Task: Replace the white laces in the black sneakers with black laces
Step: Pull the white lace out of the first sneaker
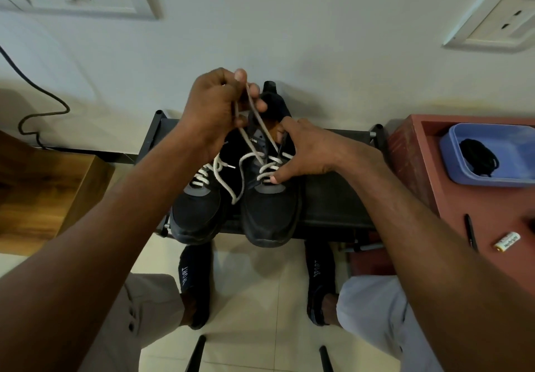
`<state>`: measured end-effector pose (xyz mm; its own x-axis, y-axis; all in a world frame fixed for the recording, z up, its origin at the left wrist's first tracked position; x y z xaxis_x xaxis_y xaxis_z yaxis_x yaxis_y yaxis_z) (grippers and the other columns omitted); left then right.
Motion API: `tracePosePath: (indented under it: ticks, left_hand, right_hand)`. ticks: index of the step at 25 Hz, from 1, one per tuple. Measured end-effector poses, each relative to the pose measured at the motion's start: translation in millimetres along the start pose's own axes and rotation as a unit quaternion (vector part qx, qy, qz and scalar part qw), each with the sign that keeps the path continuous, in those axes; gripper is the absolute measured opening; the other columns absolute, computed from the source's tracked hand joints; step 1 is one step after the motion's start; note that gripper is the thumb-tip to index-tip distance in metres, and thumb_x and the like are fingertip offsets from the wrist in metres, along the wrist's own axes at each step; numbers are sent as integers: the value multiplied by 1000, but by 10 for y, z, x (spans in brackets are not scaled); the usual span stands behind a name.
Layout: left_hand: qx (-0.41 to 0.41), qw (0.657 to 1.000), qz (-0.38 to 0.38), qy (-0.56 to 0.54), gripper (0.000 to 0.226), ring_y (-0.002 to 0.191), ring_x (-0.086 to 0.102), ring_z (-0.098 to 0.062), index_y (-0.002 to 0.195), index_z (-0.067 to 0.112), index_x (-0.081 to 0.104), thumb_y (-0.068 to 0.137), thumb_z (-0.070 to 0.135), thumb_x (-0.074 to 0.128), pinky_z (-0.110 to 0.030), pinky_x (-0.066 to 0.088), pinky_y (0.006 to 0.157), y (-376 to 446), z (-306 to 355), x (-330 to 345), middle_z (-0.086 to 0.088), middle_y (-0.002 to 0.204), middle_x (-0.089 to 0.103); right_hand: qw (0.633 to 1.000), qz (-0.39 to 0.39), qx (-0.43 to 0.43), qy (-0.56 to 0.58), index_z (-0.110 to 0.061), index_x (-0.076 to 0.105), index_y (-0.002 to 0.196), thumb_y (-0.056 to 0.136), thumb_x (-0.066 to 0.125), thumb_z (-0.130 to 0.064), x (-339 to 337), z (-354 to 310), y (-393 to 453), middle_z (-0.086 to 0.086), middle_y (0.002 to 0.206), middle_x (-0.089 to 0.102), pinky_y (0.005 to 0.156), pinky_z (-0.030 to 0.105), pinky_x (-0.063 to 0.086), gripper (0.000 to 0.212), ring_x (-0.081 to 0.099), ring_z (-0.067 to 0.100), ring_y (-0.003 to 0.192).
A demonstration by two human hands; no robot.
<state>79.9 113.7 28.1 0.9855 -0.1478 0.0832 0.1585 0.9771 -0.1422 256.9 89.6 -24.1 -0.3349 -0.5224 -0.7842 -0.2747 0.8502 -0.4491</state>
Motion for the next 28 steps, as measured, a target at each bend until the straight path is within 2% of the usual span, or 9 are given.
tracePosePath:
  ticks: [2, 4, 8, 11, 14, 17, 20, 23, 28]
  left_hand:
    - [80, 969, -29, 234, 16, 62, 62, -9, 91, 12, 54, 105, 18, 55, -23, 43, 50, 26, -4, 34, 1, 77, 69]
    - [130, 865, -106, 472, 8, 70, 62, -2, 94, 16, 66, 96, 22, 70, -27, 51, 62, 32, -129, 109, 7, 82, 68]
    - [154, 749, -184, 618, 17, 93, 52, -14, 98, 35, 78, 82, 36, 84, -35, 48, 74, 0, -308, 148, 11, 92, 49]
    - [158, 768, -149, 603, 4, 97, 52, -20, 88, 32, 79, 85, 29, 80, -37, 48, 74, -3, -327, 193, 9, 94, 48]
    - [92, 853, -82, 507, 12, 89, 61, -17, 76, 24, 72, 85, 21, 79, -37, 50, 75, 73, -248, 93, 9, 93, 58]
    - [74, 957, 23, 278, 13, 83, 68, -35, 82, 16, 69, 95, 16, 71, -43, 55, 71, 139, 7, -189, -12, 93, 73]
    - [13, 998, 37, 51, 17, 84, 73, -36, 90, 11, 58, 106, 13, 54, -32, 51, 60, 59, 12, -190, -12, 95, 77]
    - [3, 972, -58, 226, 15, 70, 66, -14, 97, 10, 61, 105, 23, 58, -21, 44, 57, 28, -154, 51, -3, 85, 72]
    - [113, 821, -150, 539, 25, 84, 60, -8, 97, 23, 75, 81, 38, 86, -13, 35, 62, 15, -341, 206, 17, 85, 56]
  right_hand:
    - [1000, -14, -3, 4, -36, 41, 126, 63, 94, -58, 32, -4, 6, -2, 129, 45, 94, 47, 54, 85, 54, 21, 110]
    - [1000, -15, -6, -10, -33, 39, 134, 62, 94, -58, 48, -19, 28, 0, 134, 44, 96, 48, 53, 93, 53, 23, 115]
    - [1000, -8, 0, 2, -32, 39, 136, 63, 95, -54, 42, -24, 40, -2, 132, 44, 96, 45, 54, 94, 53, 21, 115]
    - [1000, -12, 5, 2, -33, 40, 131, 62, 94, -53, 73, -39, 39, -3, 128, 43, 95, 46, 54, 90, 53, 21, 114]
    - [999, -18, 26, 14, -33, 40, 126, 61, 94, -49, 72, -33, 25, -3, 125, 42, 92, 47, 54, 86, 53, 22, 111]
    - [999, -20, 32, 32, -32, 43, 118, 60, 96, -41, 52, -5, 7, -2, 122, 43, 87, 46, 55, 79, 54, 21, 104]
    - [999, -20, 30, 31, -32, 43, 121, 59, 97, -42, 40, 2, 15, -3, 123, 43, 88, 46, 56, 83, 55, 22, 105]
    - [999, -27, 32, 22, -32, 38, 134, 62, 95, -45, 36, 8, 6, -4, 128, 40, 94, 48, 55, 93, 52, 24, 114]
    - [999, -26, 29, 14, -31, 38, 132, 64, 95, -44, 32, -10, -4, -2, 128, 41, 91, 46, 56, 90, 52, 23, 113]
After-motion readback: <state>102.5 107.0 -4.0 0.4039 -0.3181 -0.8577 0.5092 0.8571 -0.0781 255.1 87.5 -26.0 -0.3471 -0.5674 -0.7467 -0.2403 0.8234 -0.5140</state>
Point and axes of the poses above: each hand's wrist, its own y-axis towards the middle knuckle, its own x-axis out of the palm, z = x × y, the point moved 4 cm from there along y, towards the middle knuckle
